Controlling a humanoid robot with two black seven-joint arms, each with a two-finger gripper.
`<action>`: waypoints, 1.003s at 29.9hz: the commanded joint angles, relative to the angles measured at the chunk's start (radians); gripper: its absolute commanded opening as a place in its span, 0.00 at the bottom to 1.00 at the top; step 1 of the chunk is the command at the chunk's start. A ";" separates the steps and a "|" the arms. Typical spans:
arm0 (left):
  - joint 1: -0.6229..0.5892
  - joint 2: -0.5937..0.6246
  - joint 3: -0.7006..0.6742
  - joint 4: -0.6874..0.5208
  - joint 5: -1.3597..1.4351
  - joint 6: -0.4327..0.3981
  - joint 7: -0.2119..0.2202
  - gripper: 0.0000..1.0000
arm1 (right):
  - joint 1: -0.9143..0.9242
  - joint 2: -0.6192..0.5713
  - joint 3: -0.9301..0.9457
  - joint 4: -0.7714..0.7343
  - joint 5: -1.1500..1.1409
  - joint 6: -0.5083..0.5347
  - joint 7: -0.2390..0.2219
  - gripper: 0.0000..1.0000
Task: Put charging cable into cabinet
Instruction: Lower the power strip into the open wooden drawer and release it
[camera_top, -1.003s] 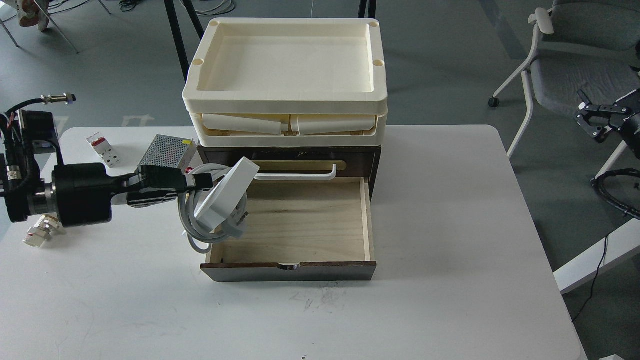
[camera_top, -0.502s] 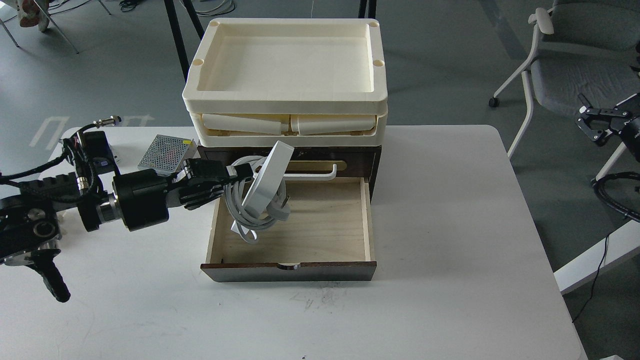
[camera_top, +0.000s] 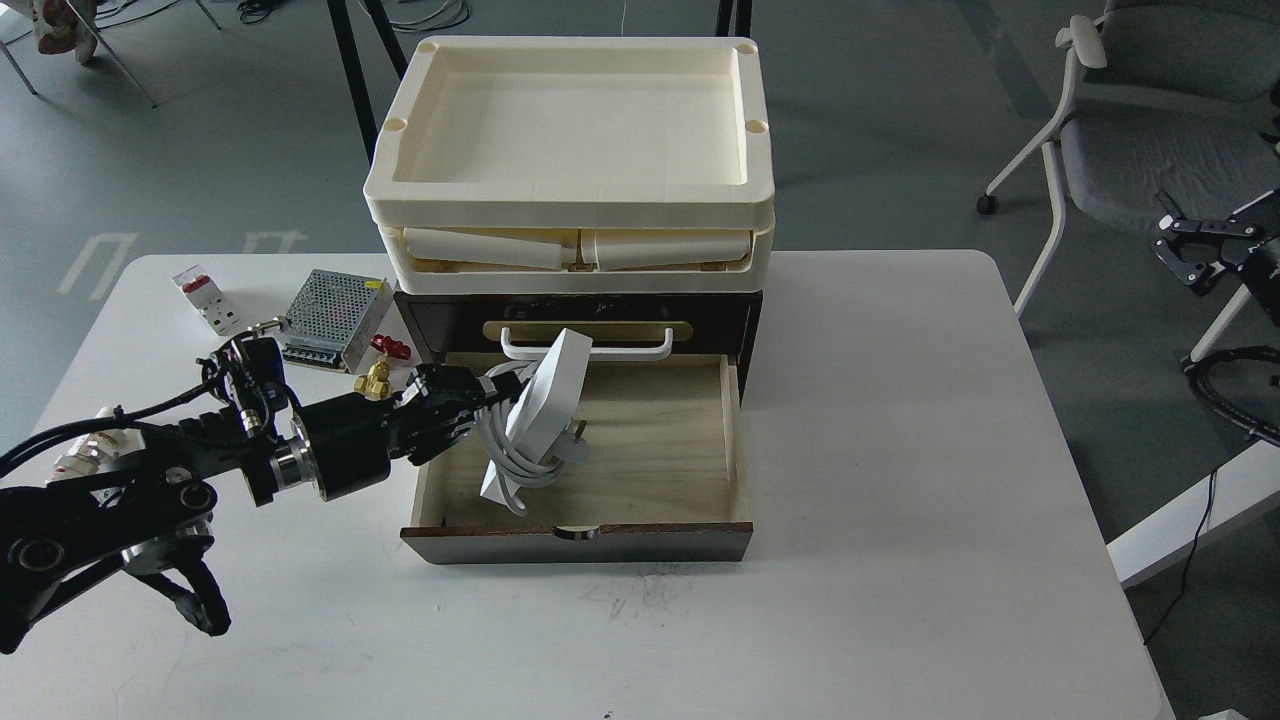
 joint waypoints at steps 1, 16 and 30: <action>0.003 -0.010 0.002 0.012 0.003 -0.001 0.000 0.00 | -0.003 -0.001 0.000 0.000 0.001 0.000 0.003 1.00; 0.042 -0.167 -0.001 0.155 0.001 0.023 0.000 0.01 | -0.017 -0.001 0.002 0.000 0.001 0.000 0.003 1.00; 0.078 -0.262 0.004 0.218 0.009 0.014 0.000 0.12 | -0.017 0.001 0.002 -0.018 0.001 0.000 0.003 1.00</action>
